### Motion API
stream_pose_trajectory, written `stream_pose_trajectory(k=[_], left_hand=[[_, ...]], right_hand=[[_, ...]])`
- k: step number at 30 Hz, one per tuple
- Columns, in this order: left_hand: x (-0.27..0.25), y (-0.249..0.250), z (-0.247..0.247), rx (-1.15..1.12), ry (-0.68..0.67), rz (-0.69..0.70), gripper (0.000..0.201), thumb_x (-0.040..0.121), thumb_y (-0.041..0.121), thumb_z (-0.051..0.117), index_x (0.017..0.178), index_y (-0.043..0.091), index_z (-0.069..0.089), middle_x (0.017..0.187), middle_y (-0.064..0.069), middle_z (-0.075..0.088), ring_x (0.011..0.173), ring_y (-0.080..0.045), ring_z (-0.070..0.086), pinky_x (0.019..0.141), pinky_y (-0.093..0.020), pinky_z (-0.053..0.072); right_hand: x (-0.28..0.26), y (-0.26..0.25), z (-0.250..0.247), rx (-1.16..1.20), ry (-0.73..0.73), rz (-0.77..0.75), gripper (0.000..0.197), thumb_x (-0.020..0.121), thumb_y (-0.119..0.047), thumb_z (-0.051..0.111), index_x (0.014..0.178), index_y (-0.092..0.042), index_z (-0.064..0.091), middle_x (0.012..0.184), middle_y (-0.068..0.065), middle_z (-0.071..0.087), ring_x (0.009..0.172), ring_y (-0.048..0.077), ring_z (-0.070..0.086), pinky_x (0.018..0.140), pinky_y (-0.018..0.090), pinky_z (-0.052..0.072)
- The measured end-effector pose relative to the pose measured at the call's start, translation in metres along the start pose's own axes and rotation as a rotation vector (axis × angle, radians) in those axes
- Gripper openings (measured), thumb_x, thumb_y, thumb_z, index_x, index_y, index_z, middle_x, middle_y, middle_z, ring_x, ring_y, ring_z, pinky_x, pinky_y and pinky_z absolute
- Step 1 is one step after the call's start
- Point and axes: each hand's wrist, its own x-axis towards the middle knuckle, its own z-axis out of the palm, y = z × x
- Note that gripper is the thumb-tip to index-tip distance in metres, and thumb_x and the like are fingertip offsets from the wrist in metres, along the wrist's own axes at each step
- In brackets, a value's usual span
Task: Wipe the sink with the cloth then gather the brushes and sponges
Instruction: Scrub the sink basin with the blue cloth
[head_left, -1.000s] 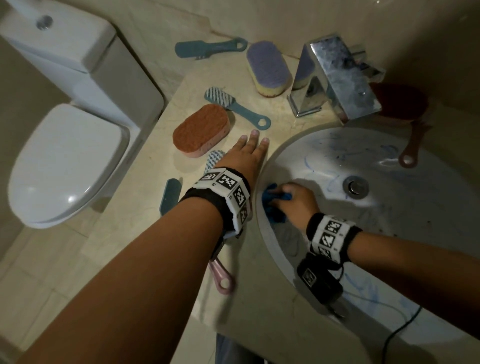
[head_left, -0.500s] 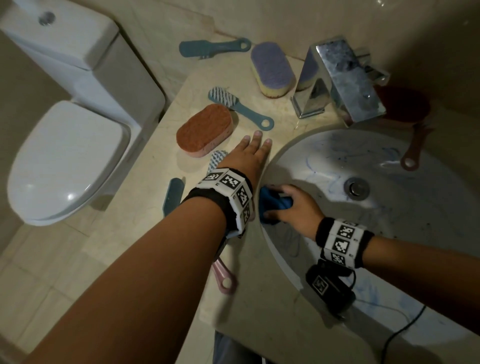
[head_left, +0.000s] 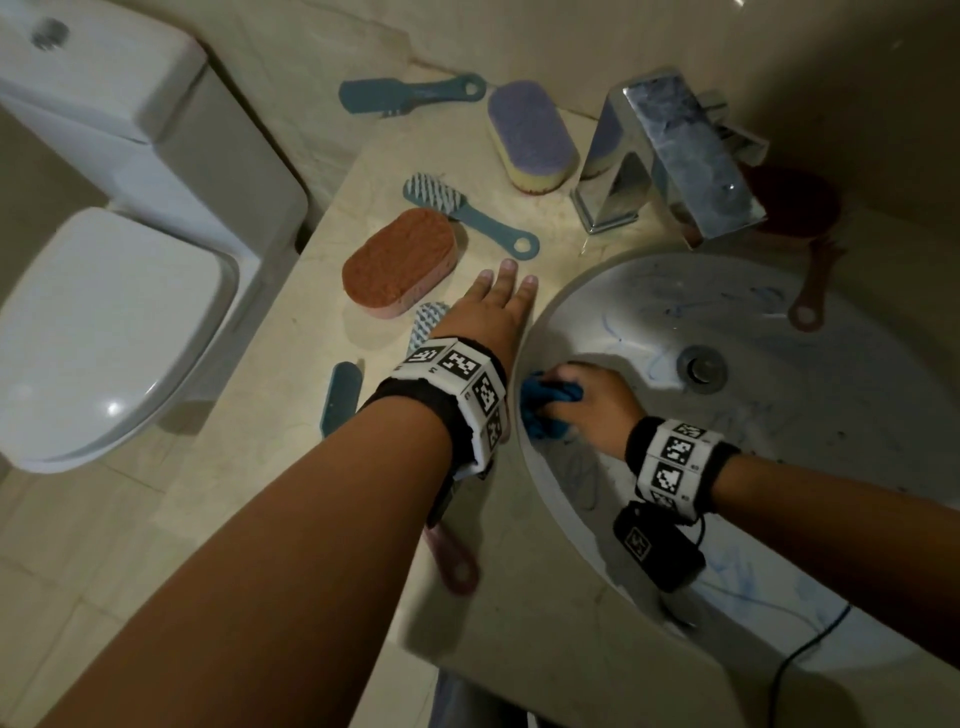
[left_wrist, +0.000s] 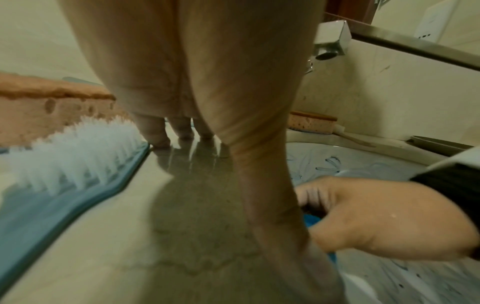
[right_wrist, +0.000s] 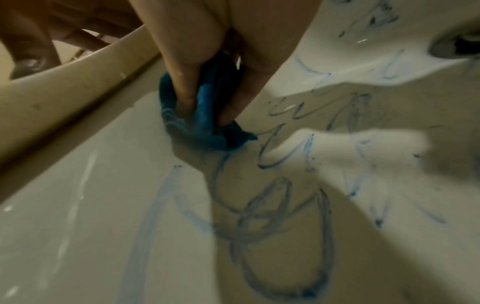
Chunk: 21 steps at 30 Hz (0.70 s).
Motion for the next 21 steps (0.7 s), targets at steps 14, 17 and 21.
stream_pose_trajectory(k=[14,17,21], left_hand=[[-0.029,0.013,0.031,-0.068,-0.005,-0.028,0.123,0.07,0.025,0.081,0.149,0.008,-0.012,0.156,-0.014,-0.02,0.146,-0.029,-0.011,0.119,-0.034,0.006],[-0.041,0.012,0.047,-0.035,-0.001,-0.041,0.136,0.061,0.033,0.086,0.148,0.007,-0.015,0.155,-0.014,-0.022,0.146,-0.031,-0.013,0.119,-0.035,0.004],[-0.041,0.011,0.055,0.016,0.028,-0.033,0.145,0.055,0.043,0.087,0.147,0.007,-0.019,0.155,-0.014,-0.024,0.145,-0.031,-0.016,0.119,-0.035,0.002]], right_hand=[[-0.02,-0.009,-0.007,0.167,-0.142,0.022,0.043,0.088,-0.002,0.059,0.131,-0.009,0.054,0.132,0.005,0.056,0.121,0.021,0.053,0.108,0.038,0.04],[-0.029,0.003,0.004,0.1,-0.121,0.017,0.039,0.079,-0.009,0.071,0.118,-0.009,0.065,0.119,0.005,0.065,0.112,0.02,0.06,0.105,0.04,0.044],[-0.008,-0.014,0.001,0.037,0.06,-0.032,0.024,0.08,-0.003,0.068,0.104,-0.006,0.069,0.105,0.007,0.067,0.098,0.014,0.058,0.088,0.021,0.045]])
